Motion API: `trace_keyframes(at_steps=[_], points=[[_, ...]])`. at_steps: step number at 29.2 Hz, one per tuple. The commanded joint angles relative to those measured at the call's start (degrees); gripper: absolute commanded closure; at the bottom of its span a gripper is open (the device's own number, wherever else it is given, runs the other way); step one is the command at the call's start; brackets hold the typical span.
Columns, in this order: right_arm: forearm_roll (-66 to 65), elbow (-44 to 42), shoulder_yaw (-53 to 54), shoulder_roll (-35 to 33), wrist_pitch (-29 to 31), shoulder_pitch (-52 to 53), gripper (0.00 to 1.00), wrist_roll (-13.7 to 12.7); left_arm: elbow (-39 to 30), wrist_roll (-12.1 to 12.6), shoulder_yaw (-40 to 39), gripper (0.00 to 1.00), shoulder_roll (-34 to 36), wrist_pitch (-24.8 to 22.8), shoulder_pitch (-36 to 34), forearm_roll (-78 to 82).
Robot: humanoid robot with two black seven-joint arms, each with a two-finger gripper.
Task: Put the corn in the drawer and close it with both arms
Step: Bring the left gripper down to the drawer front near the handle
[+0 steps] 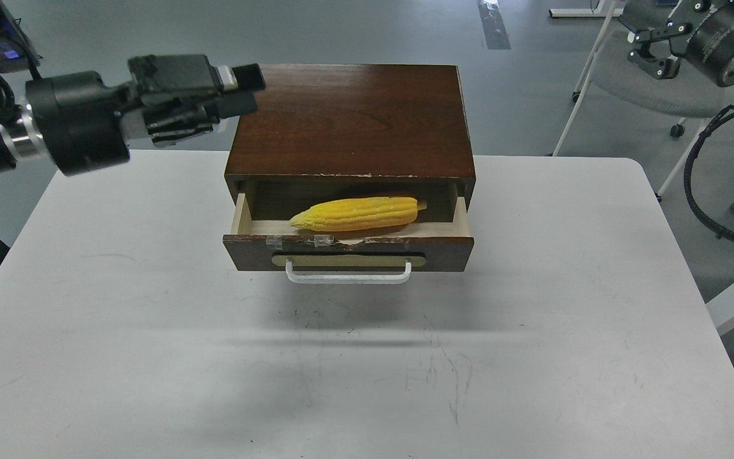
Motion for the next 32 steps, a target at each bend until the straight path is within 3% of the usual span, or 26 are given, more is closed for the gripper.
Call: trace_keyframes(at_steps=[1, 5, 12, 18, 32], points=[[1.1, -0.7, 3.6, 1.6, 1.7, -6.4, 0.0, 3.5, -0.4, -1.2, 1.0, 1.0, -5.0, 0.0, 0.3, 8.4], [1.5, -3.6, 7.5, 4.6, 6.7, -10.1, 0.0, 3.5, -0.4, -1.2, 3.1, 1.0, -10.7, 0.0, 3.2, 20.3], [1.6, -9.5, 11.2, 7.6, 6.7, -10.4, 0.0, 3.4, -0.2, -1.3, 6.9, 1.0, -15.9, 0.0, 6.7, 37.4], [1.6, -9.5, 13.0, 9.3, 6.7, -10.6, 0.0, 3.4, 4.9, -1.3, 10.0, 1.0, -19.0, 0.0, 8.4, 54.2], [1.3, -9.5, 11.9, 9.1, 6.7, -12.4, 0.0, 3.1, 5.1, -0.6, 6.3, 1.0, -16.8, 0.0, 7.9, 55.0]])
